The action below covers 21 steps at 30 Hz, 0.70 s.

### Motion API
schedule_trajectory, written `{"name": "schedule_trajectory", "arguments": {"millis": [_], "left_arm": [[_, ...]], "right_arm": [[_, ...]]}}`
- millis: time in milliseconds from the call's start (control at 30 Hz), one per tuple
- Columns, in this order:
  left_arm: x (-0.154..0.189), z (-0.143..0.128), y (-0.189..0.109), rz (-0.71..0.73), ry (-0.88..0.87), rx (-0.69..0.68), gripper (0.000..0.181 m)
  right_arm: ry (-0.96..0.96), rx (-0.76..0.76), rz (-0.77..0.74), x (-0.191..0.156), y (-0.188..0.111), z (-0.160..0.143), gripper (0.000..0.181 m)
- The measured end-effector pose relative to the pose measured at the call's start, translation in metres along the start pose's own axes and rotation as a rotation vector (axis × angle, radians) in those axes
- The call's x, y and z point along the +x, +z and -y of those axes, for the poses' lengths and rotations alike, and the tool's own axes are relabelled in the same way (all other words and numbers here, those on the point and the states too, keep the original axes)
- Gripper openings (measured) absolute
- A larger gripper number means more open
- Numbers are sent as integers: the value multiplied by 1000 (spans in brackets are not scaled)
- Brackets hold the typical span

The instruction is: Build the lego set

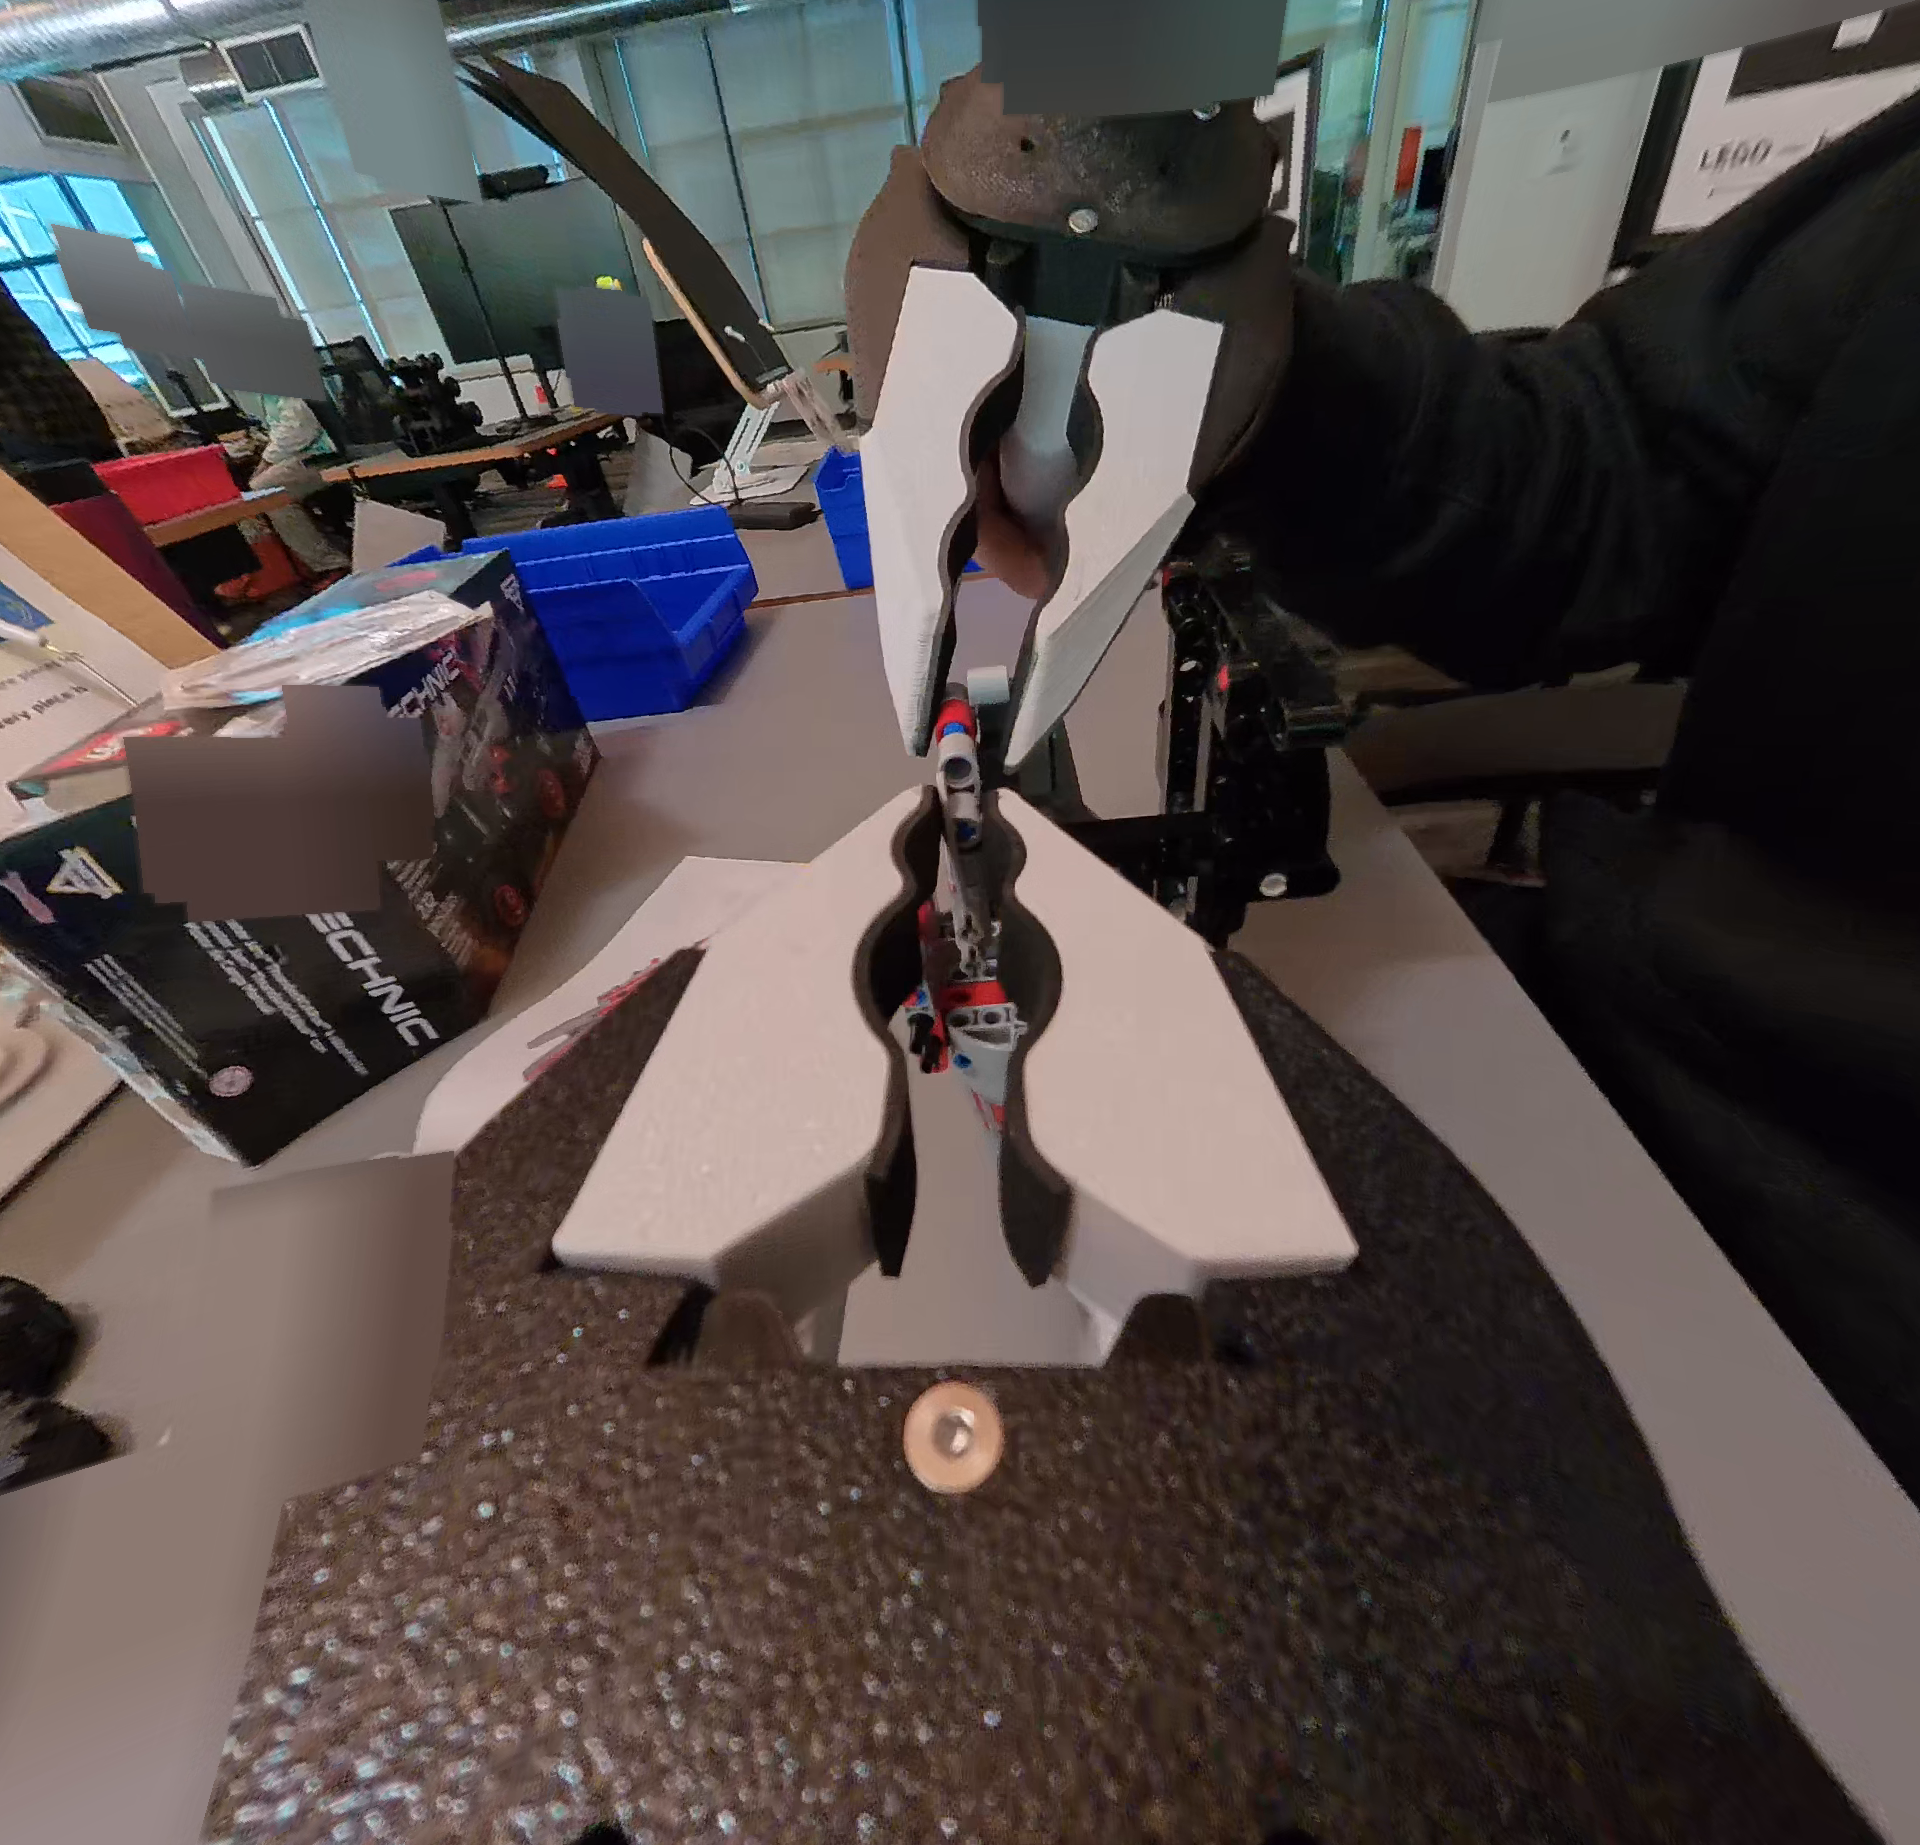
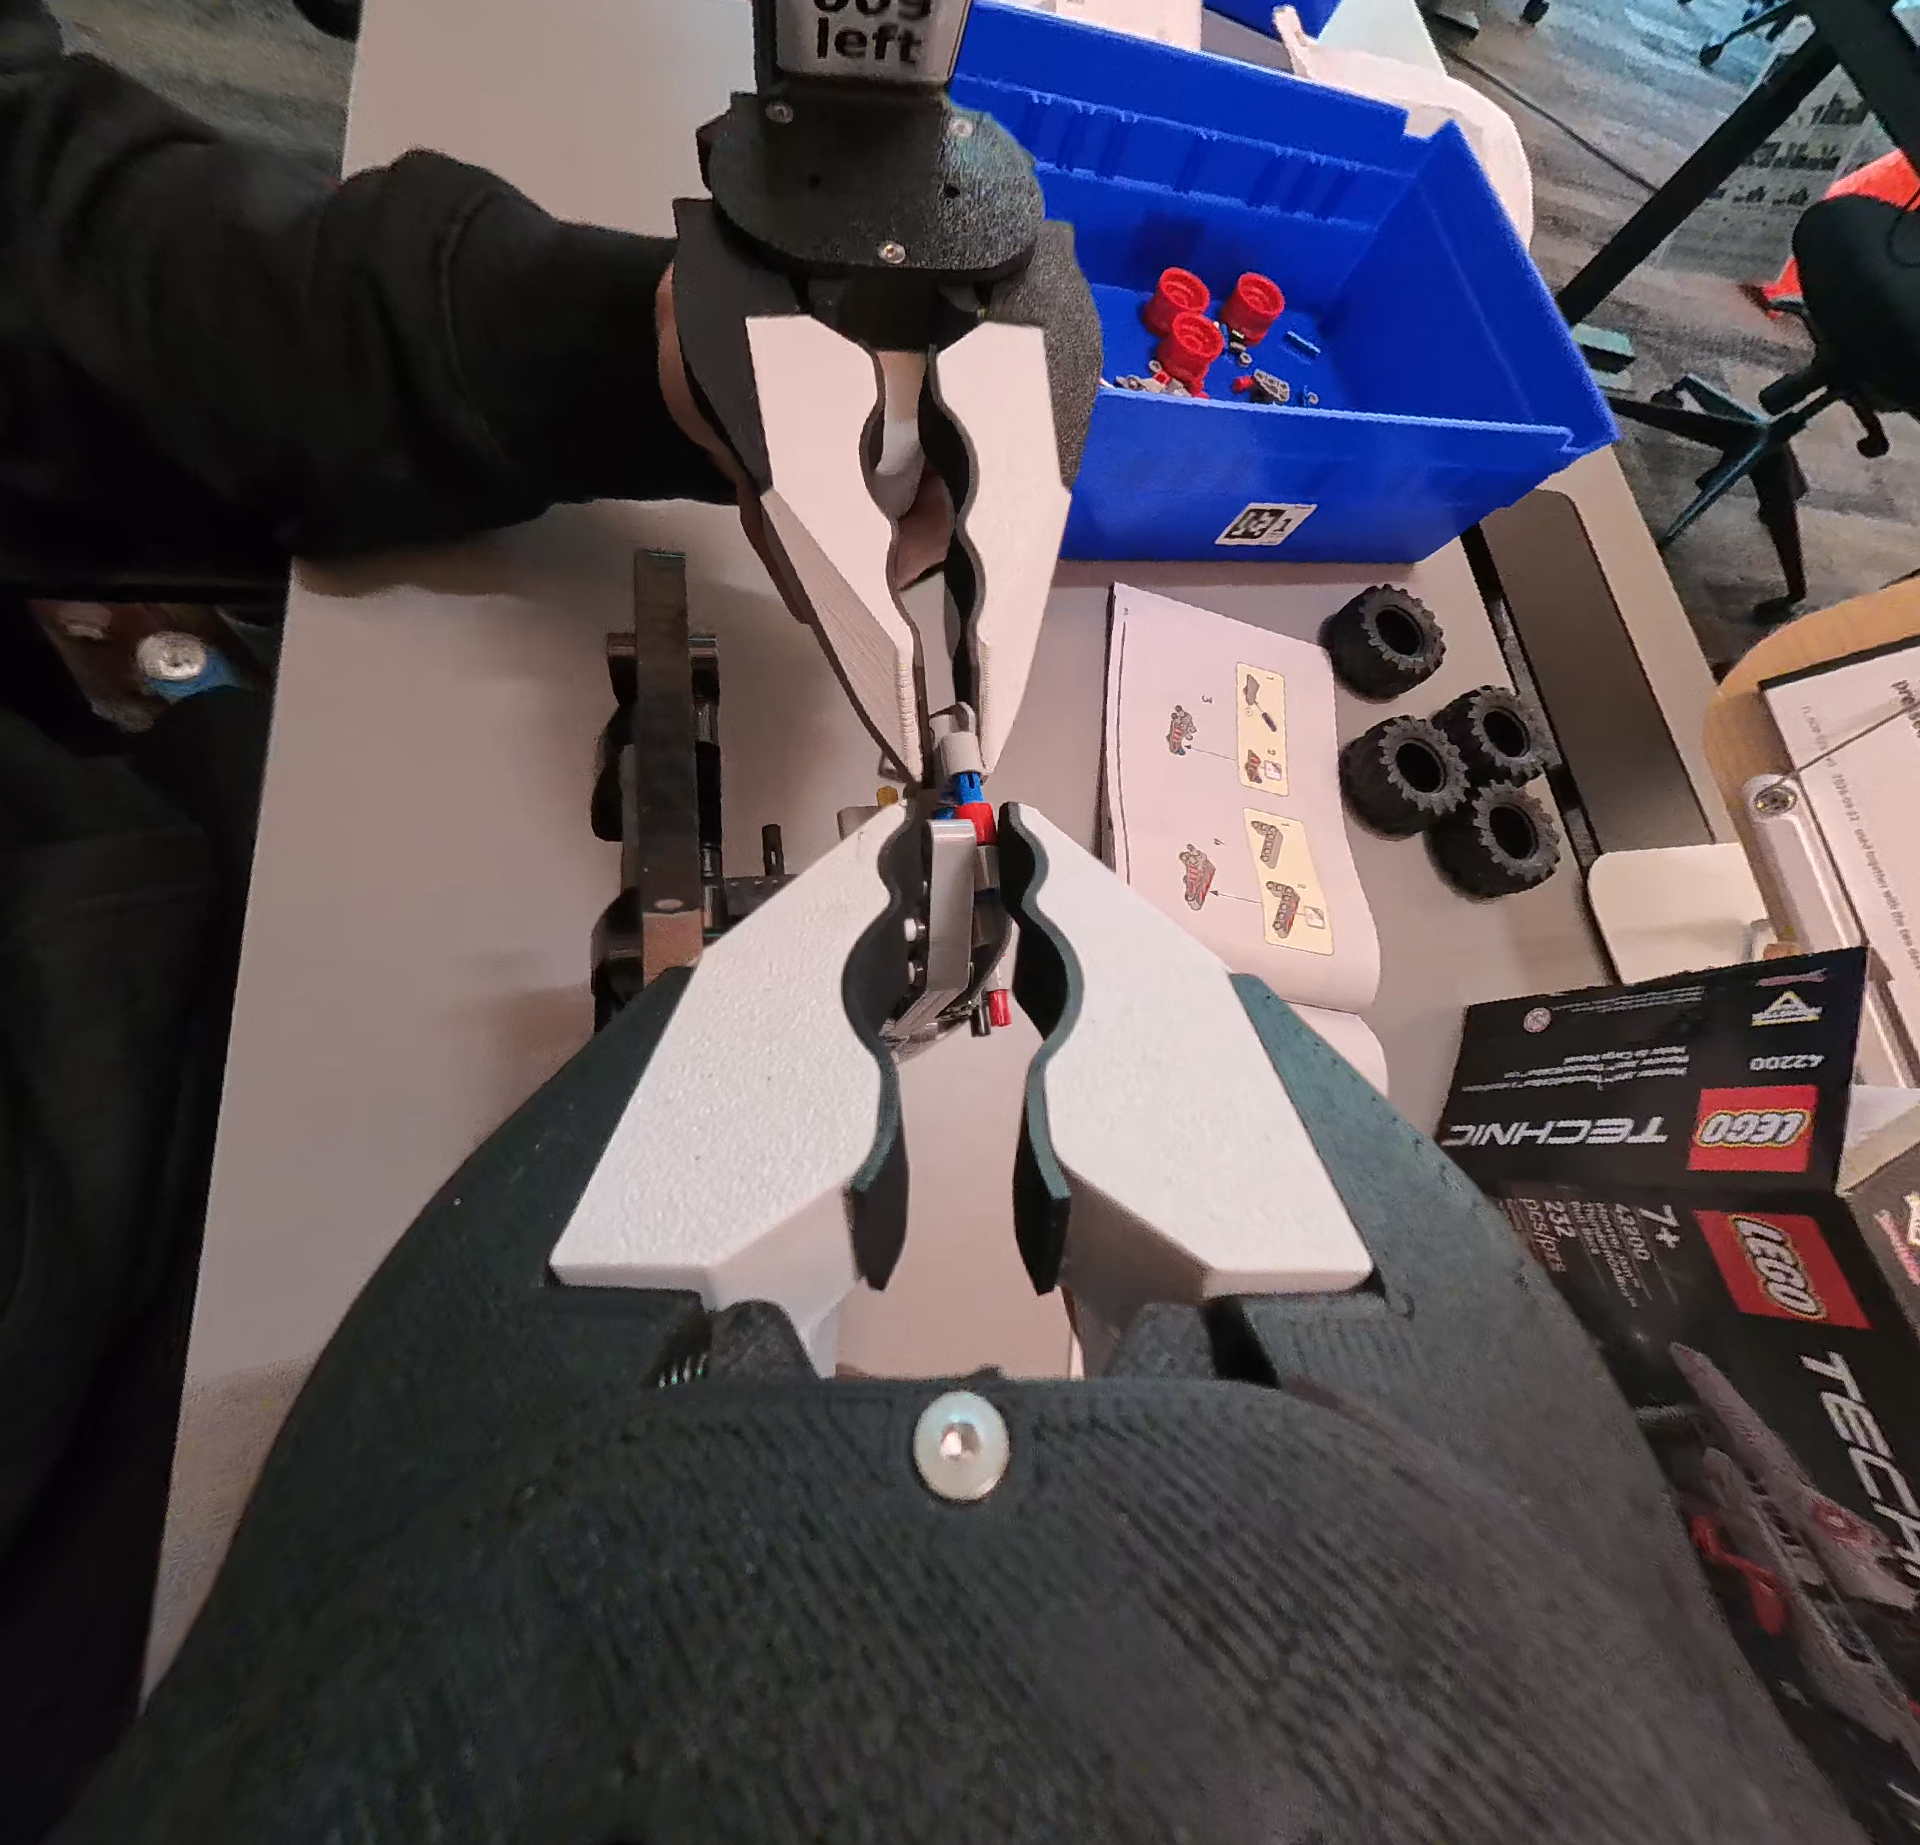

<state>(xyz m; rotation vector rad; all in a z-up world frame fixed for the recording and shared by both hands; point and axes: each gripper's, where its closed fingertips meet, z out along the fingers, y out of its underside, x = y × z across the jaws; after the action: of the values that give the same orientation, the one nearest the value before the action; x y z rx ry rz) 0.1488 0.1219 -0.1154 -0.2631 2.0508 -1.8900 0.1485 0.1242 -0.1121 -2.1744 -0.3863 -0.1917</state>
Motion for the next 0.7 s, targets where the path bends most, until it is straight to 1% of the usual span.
{"name": "schedule_trajectory", "arguments": {"millis": [33,133,200,267,367,433,467,567,600,633,700], "left_arm": [[0,0,0,11,31,-14,5],[0,0,1,52,131,-70,5],[0,0,2,53,127,-94,5],[0,0,2,42,80,-104,5],[-2,-1,3,20,-53,-106,4],[-3,-2,2,14,-85,-112,3],[-4,-2,2,25,-46,-120,4],[-4,-1,1,97,199,-175,5],[-2,-1,1,103,244,-183,6],[-1,0,2,92,244,-178,6],[0,-1,2,51,143,-140,5]], "right_arm": [[-8,3,1,0,0,0,12],[5,39,10,-1,-1,0,12],[-3,54,5,-1,-2,0,12],[-8,63,2,-1,-2,0,13],[8,81,12,2,-1,0,13],[11,97,20,3,1,0,13],[10,101,22,3,1,0,12],[-14,100,28,2,1,1,13],[-25,95,32,0,0,1,12],[-30,93,37,-1,-1,1,13],[-41,82,21,0,-1,0,13]]}}
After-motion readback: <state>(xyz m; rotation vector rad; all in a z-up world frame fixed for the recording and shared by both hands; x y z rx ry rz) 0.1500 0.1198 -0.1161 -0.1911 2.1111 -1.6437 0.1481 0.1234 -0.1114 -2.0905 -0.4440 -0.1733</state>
